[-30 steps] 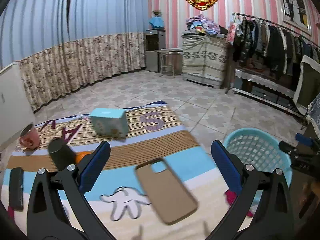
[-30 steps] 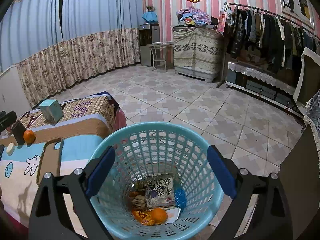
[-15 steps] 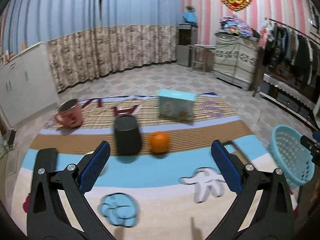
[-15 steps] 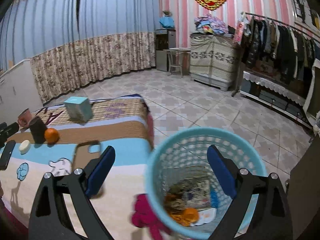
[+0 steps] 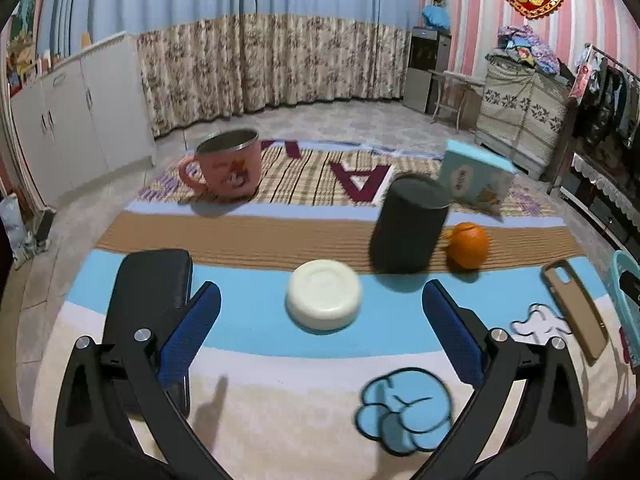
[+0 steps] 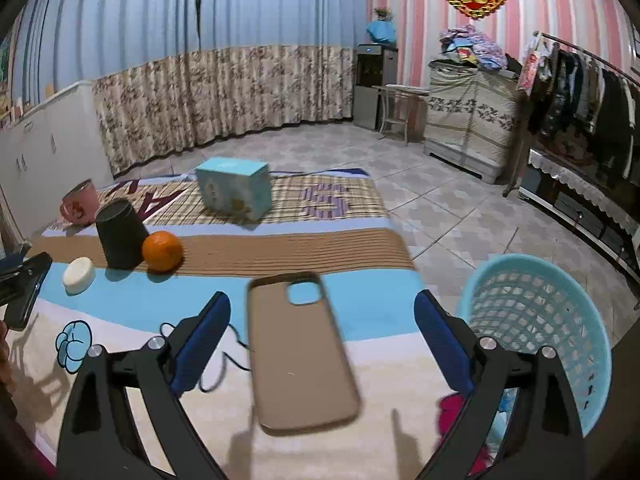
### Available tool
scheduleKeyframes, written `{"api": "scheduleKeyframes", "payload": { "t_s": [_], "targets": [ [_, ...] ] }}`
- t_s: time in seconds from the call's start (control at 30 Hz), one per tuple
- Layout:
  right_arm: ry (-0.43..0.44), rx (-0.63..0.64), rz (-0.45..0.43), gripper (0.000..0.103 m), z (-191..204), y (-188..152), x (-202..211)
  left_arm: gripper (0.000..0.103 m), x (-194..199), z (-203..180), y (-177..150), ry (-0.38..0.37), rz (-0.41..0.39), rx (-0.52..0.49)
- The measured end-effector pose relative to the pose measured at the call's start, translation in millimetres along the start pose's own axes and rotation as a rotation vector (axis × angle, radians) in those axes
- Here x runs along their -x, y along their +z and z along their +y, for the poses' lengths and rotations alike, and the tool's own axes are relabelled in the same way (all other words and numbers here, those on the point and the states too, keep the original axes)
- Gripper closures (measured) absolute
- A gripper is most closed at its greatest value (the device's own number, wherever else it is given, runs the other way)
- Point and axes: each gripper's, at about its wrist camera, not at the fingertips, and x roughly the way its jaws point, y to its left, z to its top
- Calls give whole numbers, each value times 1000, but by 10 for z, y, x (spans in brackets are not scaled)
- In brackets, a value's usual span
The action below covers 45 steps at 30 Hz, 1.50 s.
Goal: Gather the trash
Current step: 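Move both open tools back over the items on the bed, then grasp the white round soap with the left tool while the right tool grasps the orange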
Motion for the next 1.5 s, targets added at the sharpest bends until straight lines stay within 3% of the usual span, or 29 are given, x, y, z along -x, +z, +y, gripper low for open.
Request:
{"api": "scheduleKeyframes", "payload": {
  "t_s": [0.43, 0.53, 0.7, 0.87, 1.03, 1.37, 1.5],
  "targets": [
    [24, 67, 48, 12, 488, 132, -295, 6, -636, 33, 10, -15, 120, -32],
    [30, 66, 59, 12, 567, 172, -375, 12, -705, 54, 28, -39, 151, -15],
    [47, 53, 89, 12, 669, 207, -511, 30, -792, 84, 30, -75, 187, 7],
    [73, 75, 98, 12, 851, 201, -557, 42, -780, 41, 27, -103, 181, -13],
    [103, 117, 99, 12, 1072, 226, -604, 42, -734, 58, 24, -106, 167, -14],
    [140, 179, 131, 13, 1393, 257, -814, 42, -361, 349, 311, -77, 45, -19],
    [136, 192, 144, 23, 1475, 295, -901, 42, -303, 538, 404, -66, 17, 12]
  ]
}}
